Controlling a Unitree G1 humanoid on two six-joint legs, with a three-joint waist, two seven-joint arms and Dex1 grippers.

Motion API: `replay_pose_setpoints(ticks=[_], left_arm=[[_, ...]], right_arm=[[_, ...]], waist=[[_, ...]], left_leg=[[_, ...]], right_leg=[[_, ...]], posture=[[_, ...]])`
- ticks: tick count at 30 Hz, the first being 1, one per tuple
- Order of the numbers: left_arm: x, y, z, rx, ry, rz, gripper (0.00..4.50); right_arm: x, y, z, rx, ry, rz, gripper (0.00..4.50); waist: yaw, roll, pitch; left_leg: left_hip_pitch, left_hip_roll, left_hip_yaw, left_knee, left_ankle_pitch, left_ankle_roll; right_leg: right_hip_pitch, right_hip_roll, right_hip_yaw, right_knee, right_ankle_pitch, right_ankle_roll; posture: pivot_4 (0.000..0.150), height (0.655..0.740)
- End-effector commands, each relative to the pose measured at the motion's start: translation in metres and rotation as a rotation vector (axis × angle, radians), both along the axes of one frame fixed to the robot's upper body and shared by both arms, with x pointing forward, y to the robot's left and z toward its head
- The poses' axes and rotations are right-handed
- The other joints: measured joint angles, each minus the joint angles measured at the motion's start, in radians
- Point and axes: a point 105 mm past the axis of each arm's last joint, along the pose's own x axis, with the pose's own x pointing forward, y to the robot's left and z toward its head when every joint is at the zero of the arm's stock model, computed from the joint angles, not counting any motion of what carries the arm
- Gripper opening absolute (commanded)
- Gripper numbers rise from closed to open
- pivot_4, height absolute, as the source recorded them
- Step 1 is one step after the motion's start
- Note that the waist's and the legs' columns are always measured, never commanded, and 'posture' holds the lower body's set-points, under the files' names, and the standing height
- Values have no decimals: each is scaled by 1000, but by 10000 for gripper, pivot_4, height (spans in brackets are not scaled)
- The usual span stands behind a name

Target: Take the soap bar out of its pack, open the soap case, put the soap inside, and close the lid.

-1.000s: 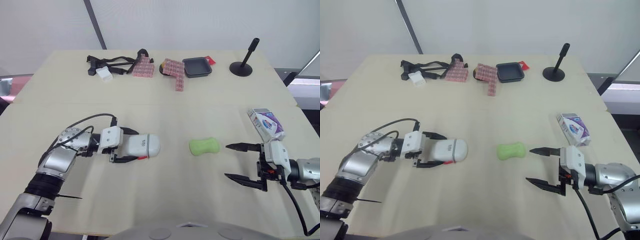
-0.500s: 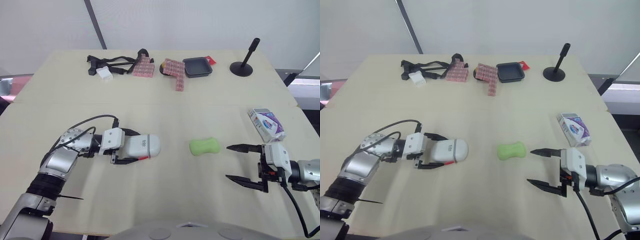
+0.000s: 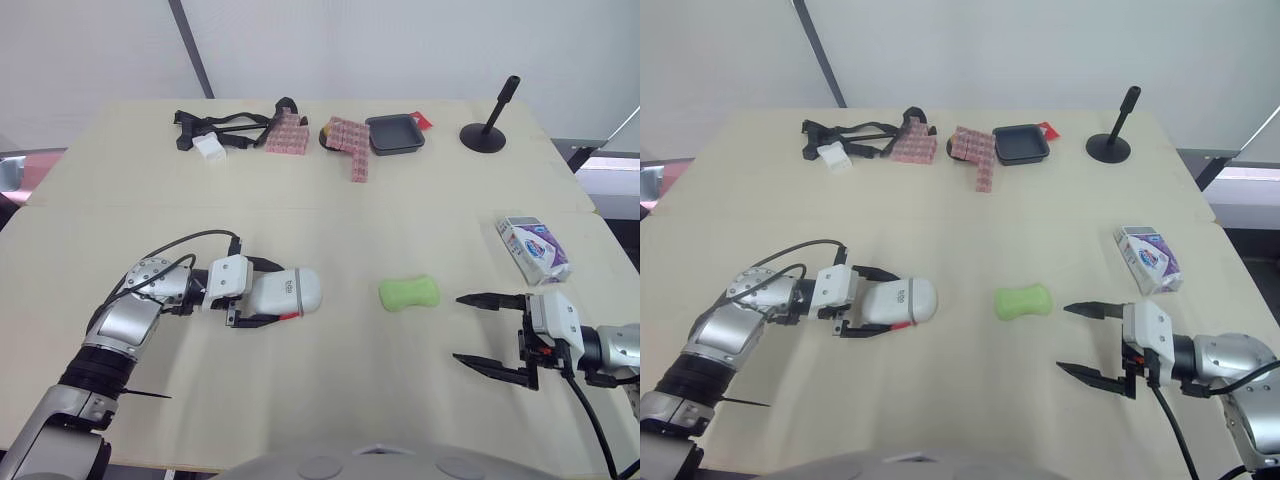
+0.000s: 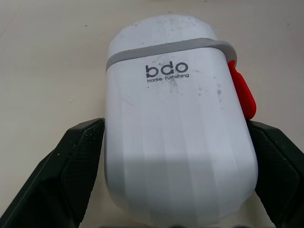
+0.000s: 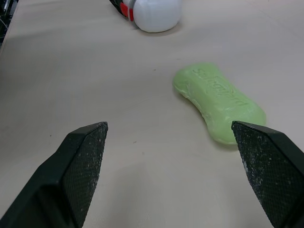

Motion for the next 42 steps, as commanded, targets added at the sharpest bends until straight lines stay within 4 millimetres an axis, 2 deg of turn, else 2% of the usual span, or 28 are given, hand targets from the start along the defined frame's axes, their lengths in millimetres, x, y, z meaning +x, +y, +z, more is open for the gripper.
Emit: replay_pose_setpoints(ticks=[1,2,6,15,20,23,25,31,36,42], left_arm=[[3,0,5,5,-22,-3,45000],[3,0,5,6,-22,-5,45000],[4,1,4,13,-39,-3,34853],[6,1,8,-5,-72,3,34849],[7,-9,27,-53,-246,-51,34849],[7,-25,45,-126,-377,-77,34849],[6,-36,53,-173,-427,-85,34849],[-5,-61,57,-224,-499,-134,34849],[-10,-72,57,-246,-547,-140,34849],[-6,-77,61,-259,-580,-121,34849]], right_arm=[[0,-1,6,-8,-33,4,44718],[0,-1,6,-9,-33,4,44718],[0,-1,5,-9,-32,6,45000],[3,-1,9,-6,-30,2,45000],[13,14,43,139,120,-25,45000],[25,30,66,242,291,-77,45000],[27,41,72,263,408,-92,45000],[38,62,70,326,687,-190,45000],[44,74,62,317,769,-233,45000],[41,94,72,380,855,-174,45000]], waist=[[0,0,0],[0,0,0],[0,0,0],[0,0,0],[-1,0,1],[0,0,1],[6,0,1],[27,0,1],[39,0,1],[39,0,1]], left_leg=[[0,0,0,0,0,0],[0,0,0,0,0,0],[0,0,0,0,0,0],[0,0,0,0,0,0],[0,0,0,0,0,0],[1,0,0,0,1,0],[1,0,0,0,1,0],[0,0,0,-3,4,-7],[-2,0,0,-3,4,-8],[-2,0,0,-3,4,-10]], right_leg=[[0,0,0,0,0,0],[0,0,0,0,0,0],[0,0,0,0,0,0],[0,0,0,0,0,0],[0,0,0,0,0,0],[0,0,0,0,0,0],[1,0,0,0,0,0],[2,1,0,-5,0,1],[1,2,-1,-6,0,1],[1,2,-2,-6,0,1]], posture=[[1500,7400],[1500,7400],[1500,7400],[1500,7400],[1500,7400],[1500,7400],[1500,7400],[1500,7400],[1500,7400],[1500,7400]])
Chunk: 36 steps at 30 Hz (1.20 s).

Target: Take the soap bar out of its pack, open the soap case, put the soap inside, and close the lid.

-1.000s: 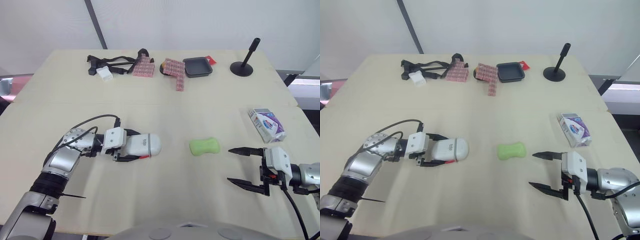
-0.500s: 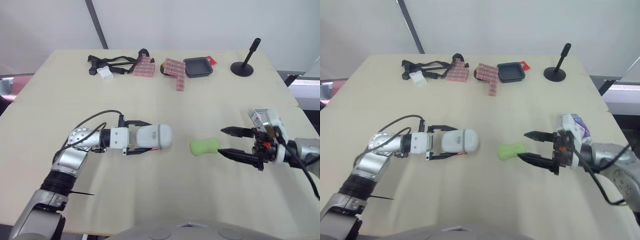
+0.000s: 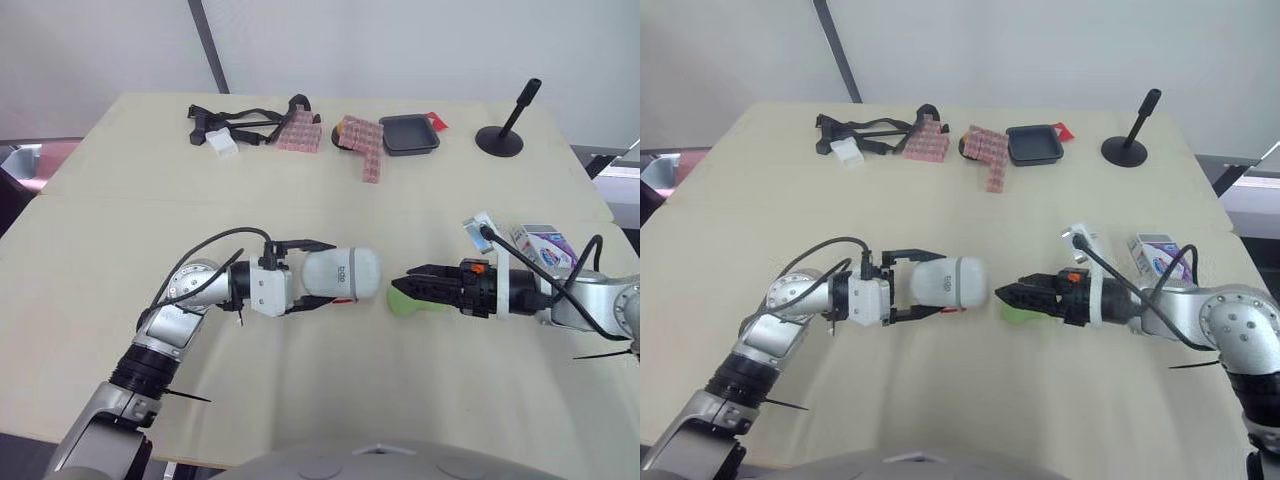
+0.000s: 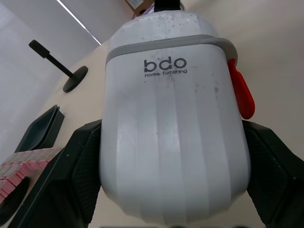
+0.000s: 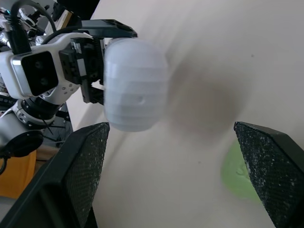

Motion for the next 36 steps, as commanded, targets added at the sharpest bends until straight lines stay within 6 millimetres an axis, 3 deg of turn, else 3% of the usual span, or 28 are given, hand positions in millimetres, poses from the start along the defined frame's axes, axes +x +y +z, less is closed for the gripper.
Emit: replay_pose_setpoints(ticks=[1,16,19,24,36], left_arm=[[-1,-5,13,-28,-67,-9,34849],[-3,-15,15,-47,-64,-35,34849],[-2,-15,15,-50,-59,-29,34849],[-2,-14,14,-56,-50,-17,34849],[-4,-15,15,-62,-50,-21,34849]], right_arm=[[-3,13,15,83,15,32,45000],[8,31,13,92,42,13,45000],[8,30,11,89,46,14,37473],[9,27,10,85,43,8,20807],[7,25,8,115,66,29,19674]], waist=[[-1,0,0],[2,0,0],[2,0,0],[1,0,0],[2,0,0]], left_leg=[[0,0,0,0,0,0],[-2,-1,0,0,0,-2],[-3,-1,0,1,0,-2],[-3,-1,0,1,0,-2],[-4,0,0,1,0,-2]], right_leg=[[0,0,0,0,0,0],[-1,1,-2,0,0,0],[-1,1,-3,0,0,0],[-1,1,-3,0,0,0],[-1,1,-4,-1,0,0]], posture=[[1500,7400],[1500,7400],[1500,7400],[1500,7400],[1500,7400]])
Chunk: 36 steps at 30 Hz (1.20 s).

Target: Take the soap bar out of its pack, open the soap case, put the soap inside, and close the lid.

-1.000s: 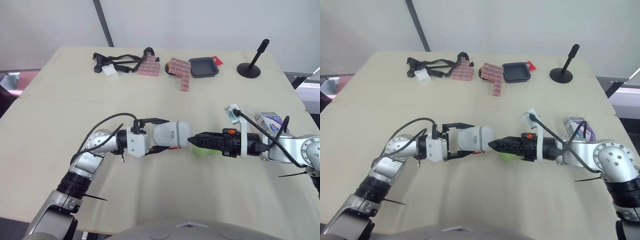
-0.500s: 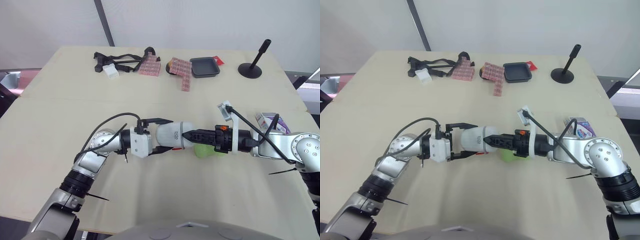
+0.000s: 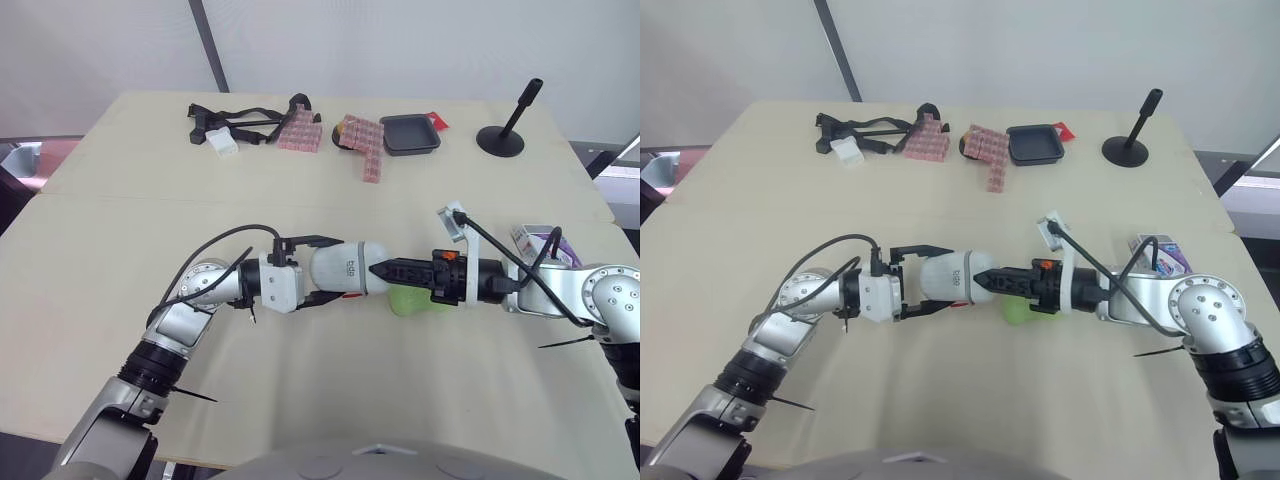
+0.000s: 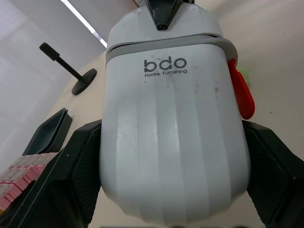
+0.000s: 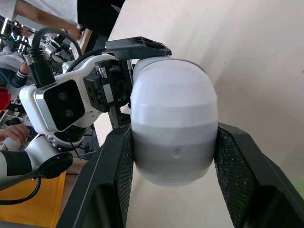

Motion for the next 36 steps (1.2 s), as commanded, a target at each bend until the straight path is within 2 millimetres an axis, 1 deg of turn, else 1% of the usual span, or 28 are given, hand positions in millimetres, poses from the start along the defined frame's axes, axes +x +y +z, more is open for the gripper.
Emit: replay_pose_setpoints(ticks=[1,6,10,16,19,21,23,25,28,30,32,34,36], left_arm=[[-6,-4,13,-39,-49,-22,34849],[-6,-2,13,-36,-49,-19,34849],[-6,0,13,-33,-49,-15,34849],[-3,3,12,-29,-28,-4,34849],[1,5,9,-22,-11,8,34849],[1,6,8,-17,-2,7,34849],[0,6,7,-13,7,4,34849],[0,6,7,-10,15,2,34849],[0,6,5,-6,24,-3,34849],[0,6,5,-3,28,-6,34849],[-1,5,4,-2,32,-10,34849],[-1,5,4,-2,35,-13,34849],[-2,4,4,-2,37,-13,34849]], right_arm=[[-3,-2,4,41,9,17,19674],[-4,-9,7,95,65,11,19674],[-6,-17,7,91,81,15,19674],[1,-38,8,51,73,-43,19674],[4,-69,10,-71,31,-108,19674],[5,-85,13,-138,7,-132,19674],[3,-98,13,-248,-30,-135,19674],[-2,-111,12,-383,-62,-114,19674],[-7,-139,2,-659,-93,-85,19674],[-5,-161,-5,-832,-117,-84,19674],[-1,-177,-9,-961,-154,-77,19674],[3,-180,-10,-999,-190,-60,19674],[5,-175,-10,-997,-211,-33,19674]], waist=[[0,0,0],[2,0,0],[4,0,0],[5,0,0],[11,0,0],[17,0,0],[20,0,0],[21,0,0],[23,0,1],[22,0,1],[19,-1,1],[15,-1,1],[10,-1,1]], left_leg=[[0,0,0,0,0,0],[-1,0,0,0,0,0],[-1,0,0,1,0,0],[-2,0,0,1,0,0],[-3,0,0,2,0,0],[-4,0,0,2,0,0],[-3,0,0,2,0,0],[-4,1,0,2,0,0],[-4,1,0,2,0,0],[-4,2,0,3,0,0],[-4,2,0,4,0,0],[-4,2,0,4,0,1],[-4,2,0,4,0,1]], right_leg=[[0,0,0,0,0,0],[0,0,0,0,0,0],[0,0,-1,0,0,0],[0,0,-1,0,0,0],[-1,0,-1,-1,0,0],[-1,-1,-2,-1,0,0],[-1,0,-2,-1,0,0],[-1,0,-2,-1,0,0],[-1,0,-3,-1,0,0],[-1,0,-3,-2,0,1],[-1,0,-3,-1,0,0],[-1,-1,-3,-1,0,0],[-1,-1,-2,1,0,0]], posture=[[1500,7400],[1500,7400],[1500,7400],[1500,7400],[1500,7400],[1500,7400],[1500,7400],[1500,7400],[1500,7400],[1500,7400],[1500,7400],[1500,7400],[1500,7400]])
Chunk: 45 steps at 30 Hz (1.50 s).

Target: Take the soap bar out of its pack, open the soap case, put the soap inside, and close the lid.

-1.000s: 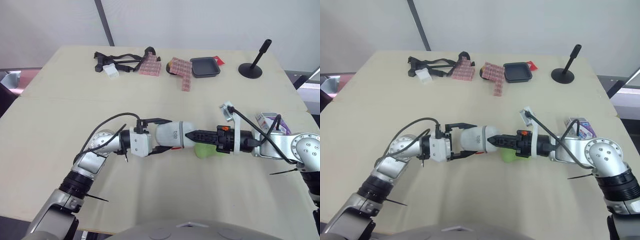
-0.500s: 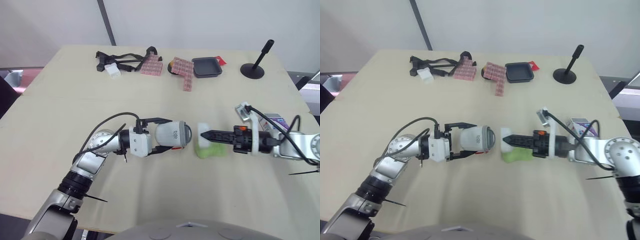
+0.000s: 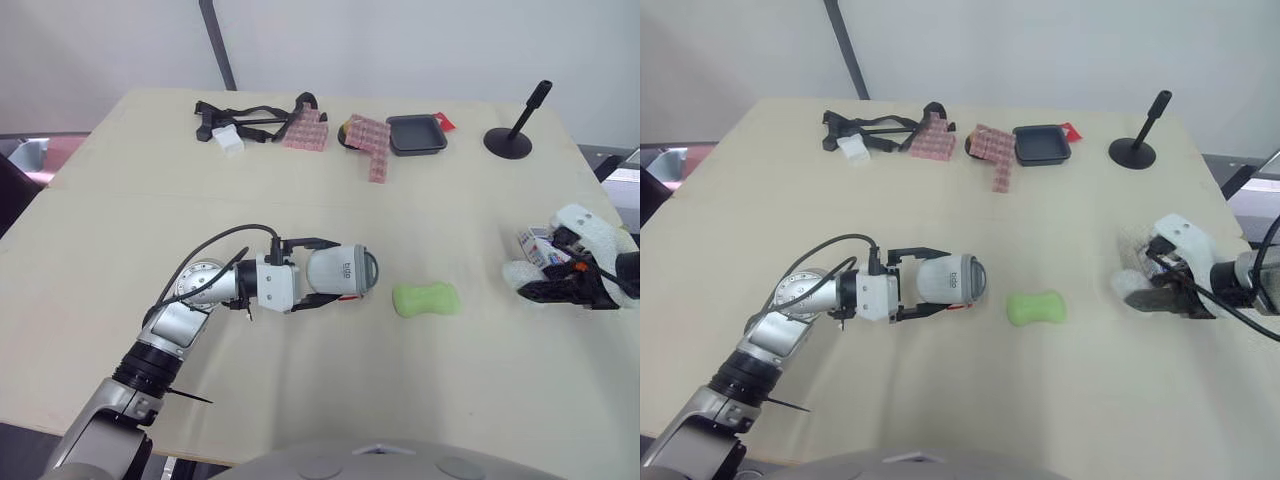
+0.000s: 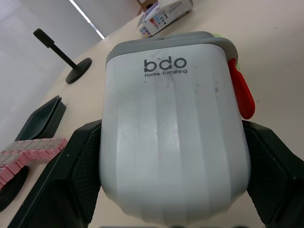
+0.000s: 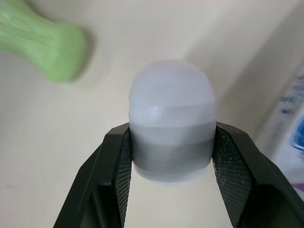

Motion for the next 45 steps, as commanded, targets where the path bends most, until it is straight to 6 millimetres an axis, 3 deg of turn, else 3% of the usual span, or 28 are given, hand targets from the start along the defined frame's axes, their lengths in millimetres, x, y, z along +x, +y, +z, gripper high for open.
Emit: replay_pose_setpoints(ticks=[1,15,27,29,34,39,45], left_arm=[[-2,-1,8,-29,-14,-12,34849],[-4,-4,8,-45,-8,-5,34849],[-5,-5,7,-49,-3,-1,34849],[-5,-5,6,-48,-2,0,34849],[-5,-7,6,-47,-3,-4,34849],[-5,-7,6,-47,-1,-3,34849],[-4,-2,5,-32,2,0,34849]], right_arm=[[7,7,7,-31,-47,70,19674],[28,14,-19,45,-14,-47,19674],[28,8,-33,9,-1,-101,19674],[28,11,-32,26,1,-99,30465],[29,16,-31,40,-5,-92,44651],[32,22,-22,65,-46,-73,44651],[37,36,11,190,-236,55,44651]], waist=[[-5,0,0],[-17,0,0],[-15,0,0],[-15,0,0],[-17,1,0],[-19,1,0],[-16,2,0]], left_leg=[[0,0,0,0,0,0],[0,0,0,4,0,1],[2,0,0,5,0,1],[2,0,0,5,1,1],[2,0,0,4,1,1],[2,0,0,4,1,1],[2,1,0,4,1,1]], right_leg=[[0,0,0,0,0,0],[0,0,1,5,0,0],[1,-1,1,6,0,0],[2,-1,1,6,0,0],[2,-1,1,6,0,0],[2,-1,1,6,0,0],[1,-1,1,6,0,0]], posture=[[1500,7400],[1500,7400],[1500,7400],[1500,7400],[1500,7400],[1500,7400],[1500,7400]])
